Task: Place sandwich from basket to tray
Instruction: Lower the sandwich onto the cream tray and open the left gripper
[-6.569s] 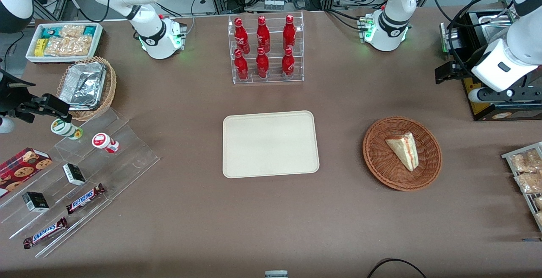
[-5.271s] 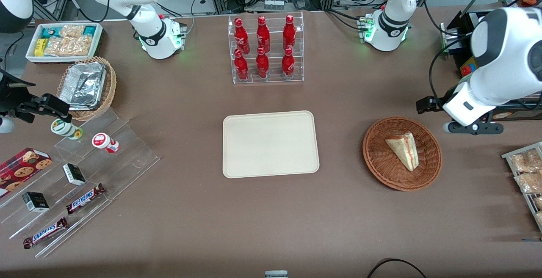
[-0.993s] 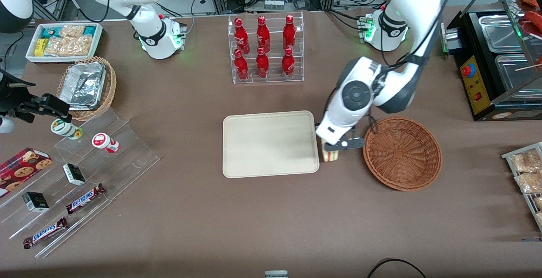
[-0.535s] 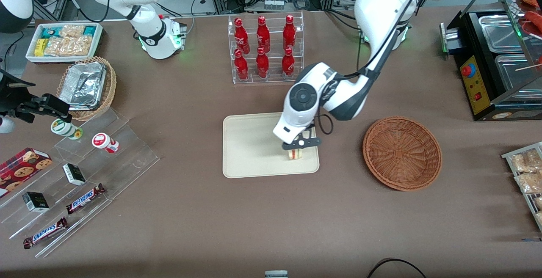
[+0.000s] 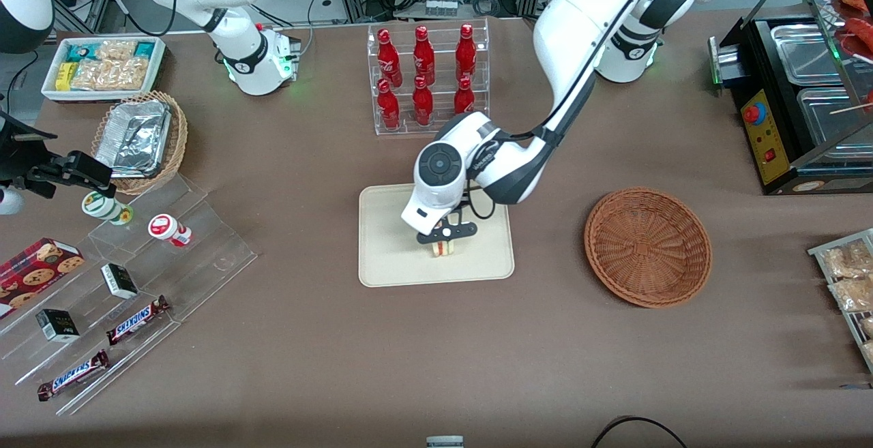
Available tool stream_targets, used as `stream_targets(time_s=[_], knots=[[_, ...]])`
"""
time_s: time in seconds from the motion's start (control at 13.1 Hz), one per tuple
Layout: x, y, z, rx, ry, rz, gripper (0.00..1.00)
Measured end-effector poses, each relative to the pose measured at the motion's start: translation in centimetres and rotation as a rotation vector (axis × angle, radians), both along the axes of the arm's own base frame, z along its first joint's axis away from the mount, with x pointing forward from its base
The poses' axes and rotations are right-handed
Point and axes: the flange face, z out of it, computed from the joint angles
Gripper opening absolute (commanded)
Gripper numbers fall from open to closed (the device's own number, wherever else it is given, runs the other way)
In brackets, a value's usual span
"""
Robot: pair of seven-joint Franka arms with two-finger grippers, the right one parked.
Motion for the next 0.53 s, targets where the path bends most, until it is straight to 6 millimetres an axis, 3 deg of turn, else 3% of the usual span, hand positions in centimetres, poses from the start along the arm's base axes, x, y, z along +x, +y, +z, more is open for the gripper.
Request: stream_targets(time_s=[0.15, 0.53], knots=[[-0.5, -0.8, -0.4, 0.001, 0.001, 0.0, 0.0], [0.0, -0.6, -1.3, 0.027, -0.015, 0.019, 0.0]])
